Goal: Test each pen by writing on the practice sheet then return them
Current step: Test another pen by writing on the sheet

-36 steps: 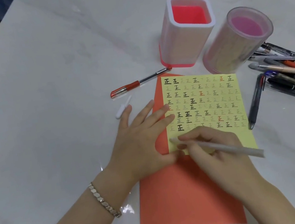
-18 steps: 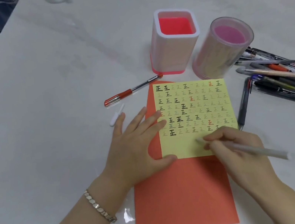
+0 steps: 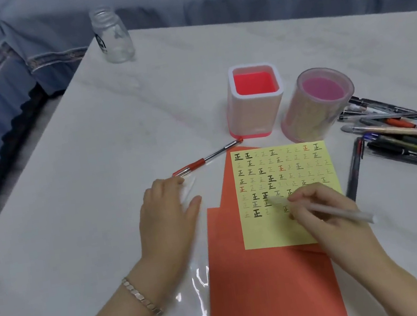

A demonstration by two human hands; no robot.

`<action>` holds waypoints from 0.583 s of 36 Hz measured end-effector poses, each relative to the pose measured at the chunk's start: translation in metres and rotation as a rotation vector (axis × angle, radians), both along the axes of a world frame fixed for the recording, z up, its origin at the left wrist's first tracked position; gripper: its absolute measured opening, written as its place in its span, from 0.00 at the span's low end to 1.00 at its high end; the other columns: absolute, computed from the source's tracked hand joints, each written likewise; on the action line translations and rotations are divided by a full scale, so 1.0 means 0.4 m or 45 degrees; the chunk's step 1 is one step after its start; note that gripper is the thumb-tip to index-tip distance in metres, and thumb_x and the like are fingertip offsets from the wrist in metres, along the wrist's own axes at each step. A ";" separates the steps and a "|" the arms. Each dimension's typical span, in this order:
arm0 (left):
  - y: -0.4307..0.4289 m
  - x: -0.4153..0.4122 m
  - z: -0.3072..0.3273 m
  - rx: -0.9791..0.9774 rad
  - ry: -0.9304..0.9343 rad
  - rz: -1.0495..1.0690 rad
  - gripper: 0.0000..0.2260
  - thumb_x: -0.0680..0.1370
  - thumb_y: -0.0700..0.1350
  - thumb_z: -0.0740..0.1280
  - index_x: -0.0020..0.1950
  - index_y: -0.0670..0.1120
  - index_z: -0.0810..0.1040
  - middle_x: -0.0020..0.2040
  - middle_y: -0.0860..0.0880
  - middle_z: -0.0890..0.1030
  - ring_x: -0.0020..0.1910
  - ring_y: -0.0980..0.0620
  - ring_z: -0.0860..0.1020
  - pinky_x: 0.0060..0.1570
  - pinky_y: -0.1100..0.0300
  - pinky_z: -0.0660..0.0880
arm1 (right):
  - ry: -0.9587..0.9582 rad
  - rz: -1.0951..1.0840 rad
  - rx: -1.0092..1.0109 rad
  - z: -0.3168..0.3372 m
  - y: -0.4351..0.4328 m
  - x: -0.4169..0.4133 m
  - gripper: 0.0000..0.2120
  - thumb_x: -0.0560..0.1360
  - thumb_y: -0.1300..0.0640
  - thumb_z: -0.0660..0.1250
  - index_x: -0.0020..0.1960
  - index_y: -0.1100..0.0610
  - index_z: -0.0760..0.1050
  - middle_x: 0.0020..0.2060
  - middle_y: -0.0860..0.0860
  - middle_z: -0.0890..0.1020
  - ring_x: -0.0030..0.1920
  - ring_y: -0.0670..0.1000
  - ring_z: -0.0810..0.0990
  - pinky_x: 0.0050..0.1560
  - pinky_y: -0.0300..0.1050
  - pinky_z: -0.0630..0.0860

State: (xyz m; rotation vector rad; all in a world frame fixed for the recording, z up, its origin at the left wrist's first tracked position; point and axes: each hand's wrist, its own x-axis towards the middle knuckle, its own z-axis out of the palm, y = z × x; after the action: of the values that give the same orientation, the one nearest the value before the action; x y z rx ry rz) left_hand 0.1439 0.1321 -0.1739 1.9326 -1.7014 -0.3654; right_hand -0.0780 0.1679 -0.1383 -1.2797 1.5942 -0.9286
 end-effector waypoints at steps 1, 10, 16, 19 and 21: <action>-0.003 0.010 0.000 0.061 -0.016 -0.010 0.13 0.74 0.47 0.69 0.56 0.46 0.76 0.52 0.49 0.74 0.54 0.49 0.69 0.49 0.58 0.67 | -0.011 0.027 -0.007 0.003 -0.002 0.007 0.08 0.73 0.59 0.67 0.38 0.48 0.79 0.35 0.44 0.83 0.38 0.43 0.79 0.40 0.39 0.71; -0.002 0.006 0.053 0.098 0.381 -0.053 0.05 0.76 0.44 0.67 0.43 0.54 0.75 0.43 0.59 0.76 0.44 0.64 0.72 0.41 0.75 0.65 | -0.373 -0.095 -0.122 0.035 -0.018 0.042 0.16 0.72 0.46 0.57 0.41 0.57 0.76 0.34 0.53 0.84 0.41 0.49 0.83 0.45 0.30 0.74; 0.018 -0.033 0.143 0.105 0.826 -0.127 0.09 0.72 0.40 0.71 0.40 0.54 0.78 0.41 0.61 0.80 0.37 0.63 0.75 0.39 0.72 0.69 | -0.659 -0.189 -0.205 0.075 -0.033 0.019 0.23 0.58 0.33 0.71 0.38 0.52 0.83 0.31 0.58 0.84 0.35 0.52 0.84 0.41 0.38 0.79; 0.031 -0.046 0.180 0.064 0.862 -0.179 0.10 0.72 0.39 0.71 0.39 0.54 0.78 0.40 0.63 0.80 0.35 0.63 0.74 0.38 0.72 0.69 | -0.719 -0.151 -0.192 0.093 -0.033 0.008 0.31 0.54 0.28 0.69 0.38 0.54 0.84 0.32 0.59 0.84 0.37 0.55 0.84 0.42 0.38 0.79; 0.039 -0.053 0.196 0.045 0.859 -0.197 0.10 0.72 0.38 0.71 0.38 0.54 0.78 0.40 0.63 0.79 0.35 0.63 0.75 0.37 0.73 0.69 | -0.731 -0.139 -0.187 0.101 -0.032 0.002 0.32 0.56 0.27 0.67 0.38 0.55 0.84 0.31 0.60 0.84 0.37 0.56 0.84 0.43 0.39 0.79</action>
State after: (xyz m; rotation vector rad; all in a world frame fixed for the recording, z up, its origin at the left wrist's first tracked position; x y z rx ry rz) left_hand 0.1228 0.1476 -0.0954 1.4563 -1.3846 -0.9830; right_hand -0.0774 0.1552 -0.0981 -0.9090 1.1641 -1.3581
